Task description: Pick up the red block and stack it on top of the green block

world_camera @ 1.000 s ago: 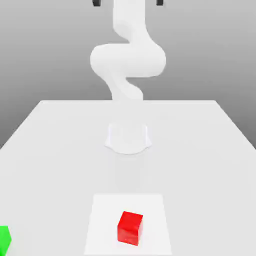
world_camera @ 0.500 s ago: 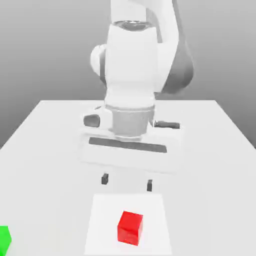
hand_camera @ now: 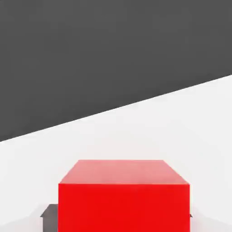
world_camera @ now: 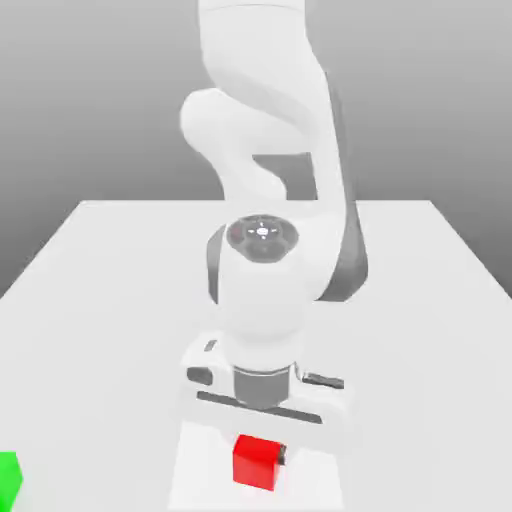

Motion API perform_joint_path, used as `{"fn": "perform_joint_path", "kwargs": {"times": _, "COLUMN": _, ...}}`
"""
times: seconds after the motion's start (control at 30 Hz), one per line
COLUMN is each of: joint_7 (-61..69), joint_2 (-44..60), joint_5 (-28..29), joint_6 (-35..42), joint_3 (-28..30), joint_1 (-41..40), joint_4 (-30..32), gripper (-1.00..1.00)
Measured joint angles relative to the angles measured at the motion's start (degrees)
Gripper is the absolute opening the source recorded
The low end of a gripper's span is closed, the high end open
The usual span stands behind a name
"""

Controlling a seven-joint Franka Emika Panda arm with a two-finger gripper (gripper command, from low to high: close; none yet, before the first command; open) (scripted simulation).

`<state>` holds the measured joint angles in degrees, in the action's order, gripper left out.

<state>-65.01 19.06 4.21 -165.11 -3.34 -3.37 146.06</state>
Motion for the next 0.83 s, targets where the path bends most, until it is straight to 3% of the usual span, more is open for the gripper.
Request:
{"fn": "perform_joint_path", "kwargs": {"times": 0.2, "joint_7": 0.69, "joint_2": -9.7, "joint_5": -2.72, "joint_6": 9.07, "joint_3": -0.58, "joint_1": -1.37, "joint_4": 0.61, "gripper": -1.0}}
{"fn": "perform_joint_path", "kwargs": {"times": 0.57, "joint_7": -21.07, "joint_2": -2.05, "joint_5": -10.33, "joint_6": 20.7, "joint_3": 14.69, "joint_1": -12.98, "joint_4": -18.25, "gripper": -1.0}}
{"fn": "perform_joint_path", "kwargs": {"times": 0.7, "joint_7": -23.68, "joint_2": 5.53, "joint_5": -14.19, "joint_6": 17.77, "joint_3": 16.1, "joint_1": -16.34, "joint_4": -22.46, "gripper": -1.0}}
{"fn": "perform_joint_path", "kwargs": {"times": 0.73, "joint_7": -23.42, "joint_2": 7.09, "joint_5": -14.85, "joint_6": 16.49, "joint_3": 15.78, "joint_1": -16.73, "joint_4": -22.7, "gripper": 1.0}}
{"fn": "perform_joint_path", "kwargs": {"times": 0.83, "joint_7": -23.42, "joint_2": 7.09, "joint_5": -14.85, "joint_6": 16.49, "joint_3": 15.78, "joint_1": -16.73, "joint_4": -22.7, "gripper": 1.0}}
